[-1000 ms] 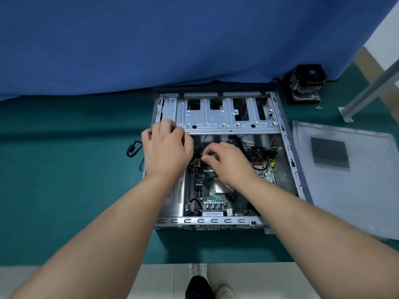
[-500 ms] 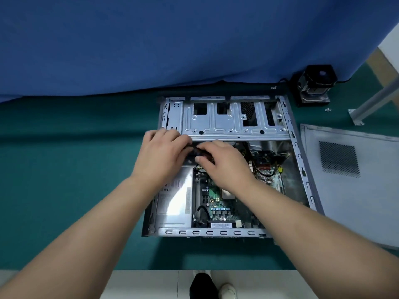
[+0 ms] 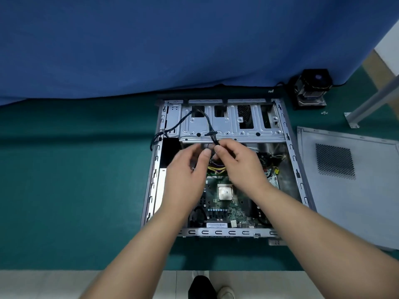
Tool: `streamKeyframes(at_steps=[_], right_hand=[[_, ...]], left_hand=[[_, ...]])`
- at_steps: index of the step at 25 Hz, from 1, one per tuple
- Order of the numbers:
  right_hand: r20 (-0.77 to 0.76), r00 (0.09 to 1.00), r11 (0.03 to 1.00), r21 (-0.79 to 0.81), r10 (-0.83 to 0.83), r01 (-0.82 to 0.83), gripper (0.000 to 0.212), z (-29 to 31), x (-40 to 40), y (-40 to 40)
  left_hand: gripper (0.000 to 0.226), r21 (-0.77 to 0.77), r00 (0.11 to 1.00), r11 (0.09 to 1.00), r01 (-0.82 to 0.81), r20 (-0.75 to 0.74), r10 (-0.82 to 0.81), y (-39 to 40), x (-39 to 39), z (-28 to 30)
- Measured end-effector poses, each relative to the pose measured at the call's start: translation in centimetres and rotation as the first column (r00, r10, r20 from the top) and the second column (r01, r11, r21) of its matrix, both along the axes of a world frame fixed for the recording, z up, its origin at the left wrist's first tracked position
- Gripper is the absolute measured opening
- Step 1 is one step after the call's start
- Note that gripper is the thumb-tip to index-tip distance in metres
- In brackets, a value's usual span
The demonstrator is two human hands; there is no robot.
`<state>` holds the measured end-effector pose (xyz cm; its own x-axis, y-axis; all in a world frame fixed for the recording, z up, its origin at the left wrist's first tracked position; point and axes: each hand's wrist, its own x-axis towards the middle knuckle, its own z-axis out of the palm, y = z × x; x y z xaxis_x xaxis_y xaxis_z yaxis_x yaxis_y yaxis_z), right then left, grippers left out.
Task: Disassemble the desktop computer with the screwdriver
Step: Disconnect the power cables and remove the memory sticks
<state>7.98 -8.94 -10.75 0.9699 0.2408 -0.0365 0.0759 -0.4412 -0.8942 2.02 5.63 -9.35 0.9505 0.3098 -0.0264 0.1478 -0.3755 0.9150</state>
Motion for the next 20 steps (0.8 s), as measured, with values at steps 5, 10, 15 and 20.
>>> streamKeyframes(at_steps=[5, 10, 15, 20], right_hand=[[0.001, 0.994, 0.99, -0.093, 0.107, -0.106, 0.019, -0.5, -0.4, -1.5], [-0.196, 0.98, 0.968, -0.241, 0.025, -0.072, 0.047, -2.0, -0.4, -4.2], [-0.163, 0.986, 0.872, -0.486, -0.032, -0.052, 0.041, -4.1, 2.5, -4.5], [-0.113, 0.994, 0.839, -0.542, -0.016, -0.048, 0.029, -6.2, 6.2, -3.2]], left_hand=[[0.009, -0.056, 0.983, 0.981, 0.184, -0.013, -0.185, 0.0, 3.4, -0.1], [0.015, 0.239, 0.984, 0.957, 0.165, 0.018, -0.175, 2.8, 4.1, -1.6], [0.011, 0.287, 0.989, 0.951, 0.111, 0.066, -0.135, 3.2, 4.1, -2.7], [0.014, 0.268, 0.989, 0.959, 0.09, 0.087, -0.117, 3.3, 4.4, -3.1]])
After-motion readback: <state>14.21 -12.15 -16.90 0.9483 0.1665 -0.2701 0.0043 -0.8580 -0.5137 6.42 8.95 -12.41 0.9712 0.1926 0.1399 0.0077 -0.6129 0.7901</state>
